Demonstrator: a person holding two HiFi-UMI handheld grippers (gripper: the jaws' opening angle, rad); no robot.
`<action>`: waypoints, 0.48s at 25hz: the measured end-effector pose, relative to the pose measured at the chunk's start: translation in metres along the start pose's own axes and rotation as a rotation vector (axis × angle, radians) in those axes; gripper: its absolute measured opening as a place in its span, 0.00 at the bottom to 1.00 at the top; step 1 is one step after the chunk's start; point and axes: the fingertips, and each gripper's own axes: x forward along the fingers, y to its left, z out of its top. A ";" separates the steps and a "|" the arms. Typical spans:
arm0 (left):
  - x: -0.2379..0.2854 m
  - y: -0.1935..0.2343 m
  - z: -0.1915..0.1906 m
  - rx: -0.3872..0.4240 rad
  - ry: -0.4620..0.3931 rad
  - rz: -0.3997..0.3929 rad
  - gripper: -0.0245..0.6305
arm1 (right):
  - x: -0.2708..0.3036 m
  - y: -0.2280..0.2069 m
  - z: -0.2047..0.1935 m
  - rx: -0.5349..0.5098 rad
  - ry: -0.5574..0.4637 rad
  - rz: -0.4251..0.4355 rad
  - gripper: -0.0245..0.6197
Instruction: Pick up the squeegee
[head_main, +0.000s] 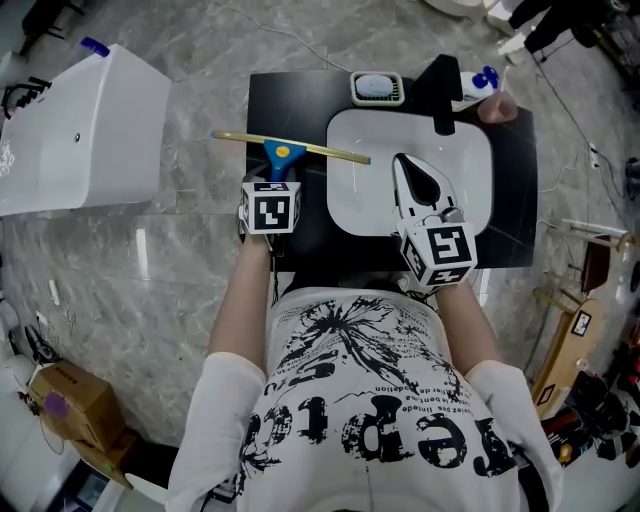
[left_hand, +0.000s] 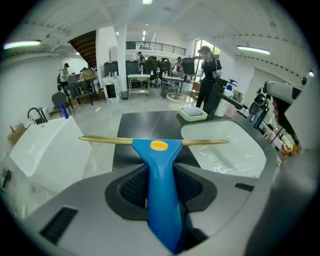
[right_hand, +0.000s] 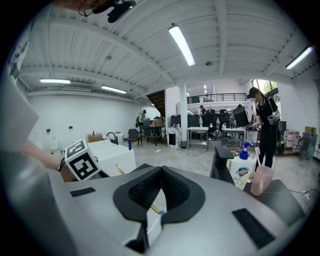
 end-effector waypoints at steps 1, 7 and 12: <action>-0.005 -0.001 0.006 0.000 -0.022 -0.002 0.26 | -0.002 0.000 0.003 -0.003 -0.006 -0.002 0.06; -0.048 -0.005 0.051 0.010 -0.175 -0.010 0.26 | -0.015 0.002 0.025 -0.024 -0.054 -0.011 0.06; -0.095 -0.008 0.094 0.038 -0.337 -0.013 0.26 | -0.028 0.005 0.052 -0.050 -0.114 -0.021 0.06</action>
